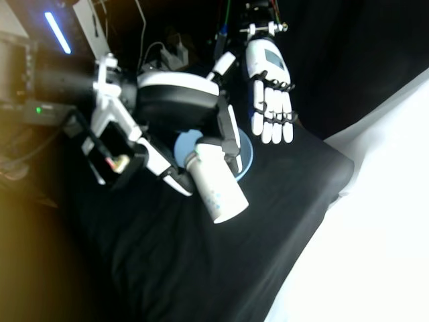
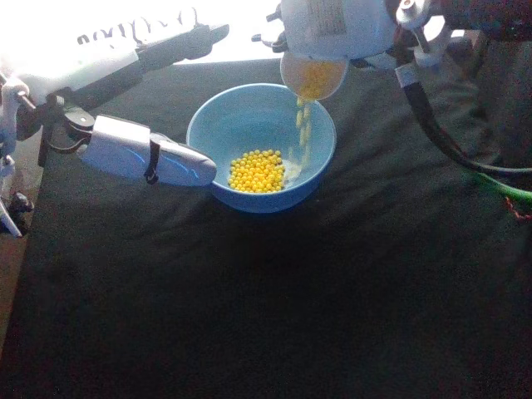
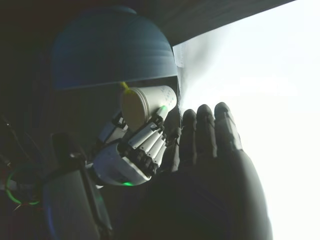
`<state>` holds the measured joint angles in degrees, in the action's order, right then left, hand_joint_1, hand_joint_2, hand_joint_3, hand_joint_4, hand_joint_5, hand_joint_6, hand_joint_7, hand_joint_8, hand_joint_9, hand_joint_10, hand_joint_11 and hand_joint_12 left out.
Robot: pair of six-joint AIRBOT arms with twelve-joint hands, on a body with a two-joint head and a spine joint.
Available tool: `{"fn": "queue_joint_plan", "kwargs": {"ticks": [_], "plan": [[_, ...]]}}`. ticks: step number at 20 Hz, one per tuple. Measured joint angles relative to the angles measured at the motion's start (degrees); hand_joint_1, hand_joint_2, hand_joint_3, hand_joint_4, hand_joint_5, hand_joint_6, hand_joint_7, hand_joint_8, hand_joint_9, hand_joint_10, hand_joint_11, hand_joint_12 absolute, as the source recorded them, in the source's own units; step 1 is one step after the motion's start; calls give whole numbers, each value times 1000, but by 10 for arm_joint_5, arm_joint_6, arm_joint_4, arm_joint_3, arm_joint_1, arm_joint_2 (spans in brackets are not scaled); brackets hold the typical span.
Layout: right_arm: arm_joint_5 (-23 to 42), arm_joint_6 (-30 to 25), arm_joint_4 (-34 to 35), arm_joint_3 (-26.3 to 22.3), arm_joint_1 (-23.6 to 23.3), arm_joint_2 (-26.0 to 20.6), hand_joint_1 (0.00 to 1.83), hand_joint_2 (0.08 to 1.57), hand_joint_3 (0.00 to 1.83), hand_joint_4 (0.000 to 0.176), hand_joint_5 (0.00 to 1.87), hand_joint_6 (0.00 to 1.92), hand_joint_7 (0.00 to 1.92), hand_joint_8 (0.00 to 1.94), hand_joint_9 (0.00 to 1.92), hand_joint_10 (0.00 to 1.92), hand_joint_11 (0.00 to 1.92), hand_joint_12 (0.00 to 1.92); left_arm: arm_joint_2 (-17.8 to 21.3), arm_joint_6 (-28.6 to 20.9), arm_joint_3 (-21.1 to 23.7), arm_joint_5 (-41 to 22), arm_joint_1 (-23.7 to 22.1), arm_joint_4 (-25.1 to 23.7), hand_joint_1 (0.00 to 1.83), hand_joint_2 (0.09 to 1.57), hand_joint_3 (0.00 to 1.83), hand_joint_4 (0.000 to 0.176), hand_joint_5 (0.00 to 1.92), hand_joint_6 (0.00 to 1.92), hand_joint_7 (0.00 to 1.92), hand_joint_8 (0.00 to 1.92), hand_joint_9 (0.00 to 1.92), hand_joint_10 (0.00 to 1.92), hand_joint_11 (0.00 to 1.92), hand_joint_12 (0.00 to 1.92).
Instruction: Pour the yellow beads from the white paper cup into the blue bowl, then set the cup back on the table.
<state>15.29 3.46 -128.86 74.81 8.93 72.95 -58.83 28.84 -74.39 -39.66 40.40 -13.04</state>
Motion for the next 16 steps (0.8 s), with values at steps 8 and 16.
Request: {"fn": "queue_joint_plan", "kwargs": {"ticks": [8,16], "plan": [[-3,0,-8,0,-11,0,1048,1275,0,0,707,1461,1076,1941,1259,1921,1349,1921,0,0,0,0,-1,0,597,792,2,66,0,0,173,4,138,6,67,38],[-3,0,-13,0,-18,0,1048,1275,0,0,707,1461,1076,1941,1259,1921,1349,1921,-3,0,-1,0,-2,-3,605,785,0,84,0,0,175,1,132,0,58,43]]}}
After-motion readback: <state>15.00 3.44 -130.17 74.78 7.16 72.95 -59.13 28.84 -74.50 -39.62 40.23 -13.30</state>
